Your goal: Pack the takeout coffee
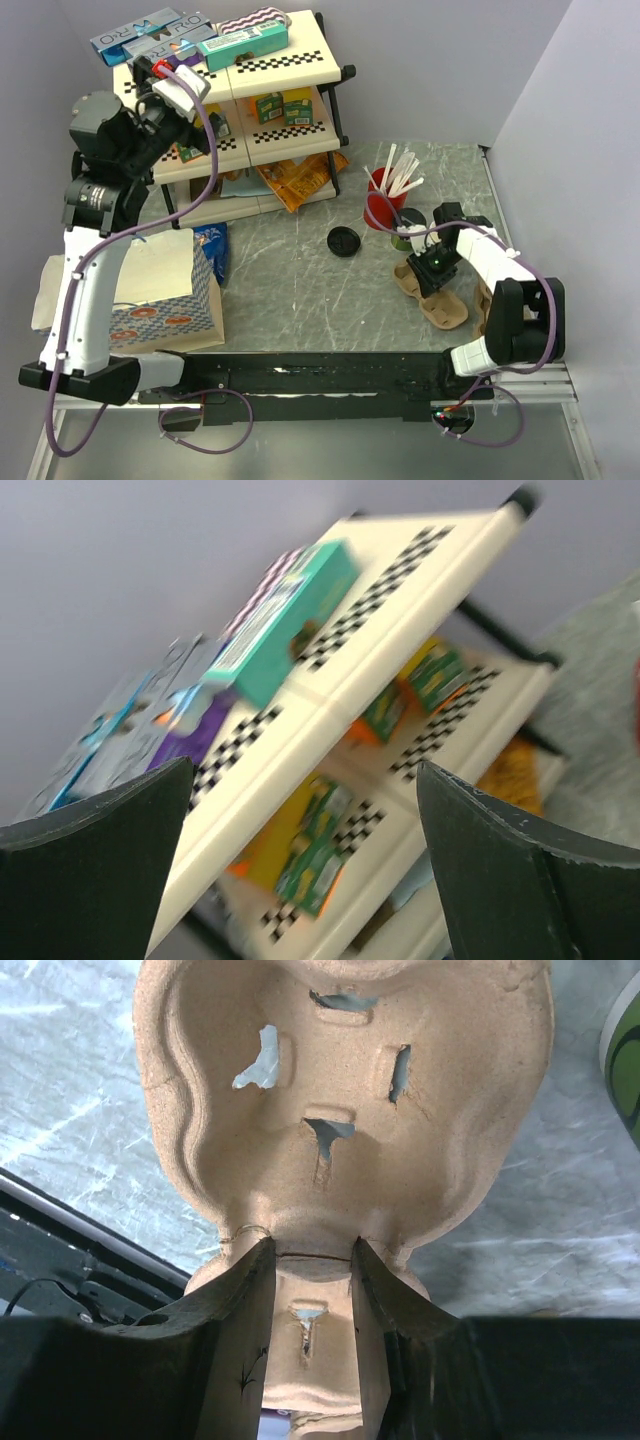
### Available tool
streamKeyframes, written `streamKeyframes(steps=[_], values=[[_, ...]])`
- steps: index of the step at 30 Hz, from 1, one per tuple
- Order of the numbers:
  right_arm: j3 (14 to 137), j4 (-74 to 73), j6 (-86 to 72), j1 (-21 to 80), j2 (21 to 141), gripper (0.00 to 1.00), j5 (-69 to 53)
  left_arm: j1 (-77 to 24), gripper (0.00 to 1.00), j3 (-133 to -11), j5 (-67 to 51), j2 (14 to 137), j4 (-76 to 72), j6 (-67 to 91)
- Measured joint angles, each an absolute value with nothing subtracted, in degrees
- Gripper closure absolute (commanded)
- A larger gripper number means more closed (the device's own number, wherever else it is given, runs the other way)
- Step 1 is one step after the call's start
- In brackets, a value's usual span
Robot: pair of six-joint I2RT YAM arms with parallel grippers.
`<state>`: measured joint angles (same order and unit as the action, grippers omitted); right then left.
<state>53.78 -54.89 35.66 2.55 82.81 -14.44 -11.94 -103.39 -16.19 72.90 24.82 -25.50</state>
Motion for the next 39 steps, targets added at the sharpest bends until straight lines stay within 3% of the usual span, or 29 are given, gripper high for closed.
streamKeyframes(steps=[2,8,20,23,24,33,39], values=[[53.6,-55.1,35.7,2.7,81.9,0.48,-14.4,-10.3,0.01,-103.9,-14.4,72.9,26.5,-28.0],[53.7,-56.6,35.7,2.8,78.6,0.39,-14.9,0.0,0.01,-110.7,-13.1,73.7,37.4,-33.9],[64.6,-65.3,35.9,4.0,74.3,0.29,-24.4,45.8,0.01,-128.5,-39.9,84.9,68.9,-50.5],[68.5,-66.4,35.1,5.3,73.7,0.16,-27.9,55.1,0.0,-123.8,-45.3,85.7,72.1,-55.6],[69.5,-66.7,34.7,5.7,73.7,0.0,-28.7,56.4,0.01,-122.1,-46.1,85.5,72.8,-56.9],[77.8,-67.9,31.4,8.1,74.6,0.0,-33.9,57.6,0.01,-103.9,-47.1,76.0,76.4,-69.6],[80.4,-70.0,30.8,8.6,77.4,0.0,-34.1,57.6,0.0,-98.3,-44.5,70.2,77.3,-74.9]])
